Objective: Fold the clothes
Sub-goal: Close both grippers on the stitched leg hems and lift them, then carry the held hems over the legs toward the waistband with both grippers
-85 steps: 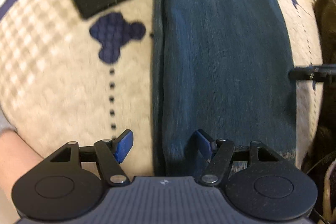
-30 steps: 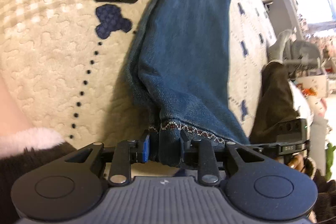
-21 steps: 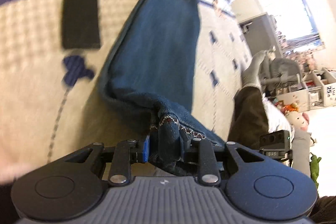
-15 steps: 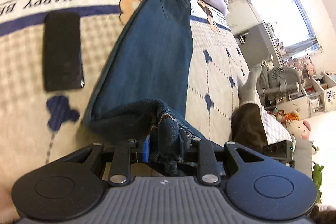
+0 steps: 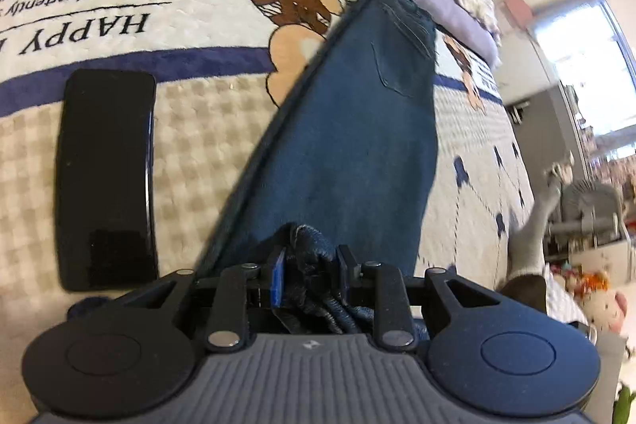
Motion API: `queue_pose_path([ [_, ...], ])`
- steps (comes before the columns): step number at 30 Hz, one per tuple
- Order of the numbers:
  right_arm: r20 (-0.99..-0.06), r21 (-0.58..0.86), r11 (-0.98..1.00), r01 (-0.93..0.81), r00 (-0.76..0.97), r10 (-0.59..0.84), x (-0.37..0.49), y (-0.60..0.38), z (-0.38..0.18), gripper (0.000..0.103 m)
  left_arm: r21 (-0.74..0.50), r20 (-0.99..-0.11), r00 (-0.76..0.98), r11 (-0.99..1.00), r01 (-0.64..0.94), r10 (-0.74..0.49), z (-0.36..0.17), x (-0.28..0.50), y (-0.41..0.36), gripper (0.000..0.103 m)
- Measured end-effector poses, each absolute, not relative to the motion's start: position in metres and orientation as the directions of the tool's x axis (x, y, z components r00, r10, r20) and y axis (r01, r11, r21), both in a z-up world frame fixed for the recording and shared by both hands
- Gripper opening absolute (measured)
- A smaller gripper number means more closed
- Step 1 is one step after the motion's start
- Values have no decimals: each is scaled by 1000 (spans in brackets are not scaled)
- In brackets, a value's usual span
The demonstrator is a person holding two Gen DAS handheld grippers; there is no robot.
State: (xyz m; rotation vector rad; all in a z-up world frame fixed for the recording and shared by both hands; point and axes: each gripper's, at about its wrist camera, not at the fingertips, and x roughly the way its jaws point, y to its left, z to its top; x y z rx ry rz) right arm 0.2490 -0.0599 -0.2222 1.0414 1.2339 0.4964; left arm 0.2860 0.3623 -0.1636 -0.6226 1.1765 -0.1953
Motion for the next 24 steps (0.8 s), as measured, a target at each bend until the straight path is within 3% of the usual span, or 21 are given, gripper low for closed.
queue_pose_path([
  [4, -524, 849, 454, 270, 324, 787, 263, -71, -231, 41, -548, -803, 385, 818, -175, -456, -157, 298, 361, 52],
  [10, -531, 847, 462, 265, 352, 771, 276, -82, -223, 47, -497, -805, 433, 859, -122, -405, -131, 308, 367, 65],
  [16, -561, 814, 568, 123, 422, 713, 292, -84, -196, 53, -361, -835, 419, 930, 75, -357, -120, 308, 345, 67],
  [21, -642, 649, 744, -156, 412, 647, 295, -59, -173, 59, -123, -893, 365, 924, 362, -262, -127, 308, 300, 67],
  [24, -704, 548, 798, -251, 378, 601, 293, -45, -172, 59, -67, -923, 312, 892, 447, -226, -142, 318, 285, 67],
])
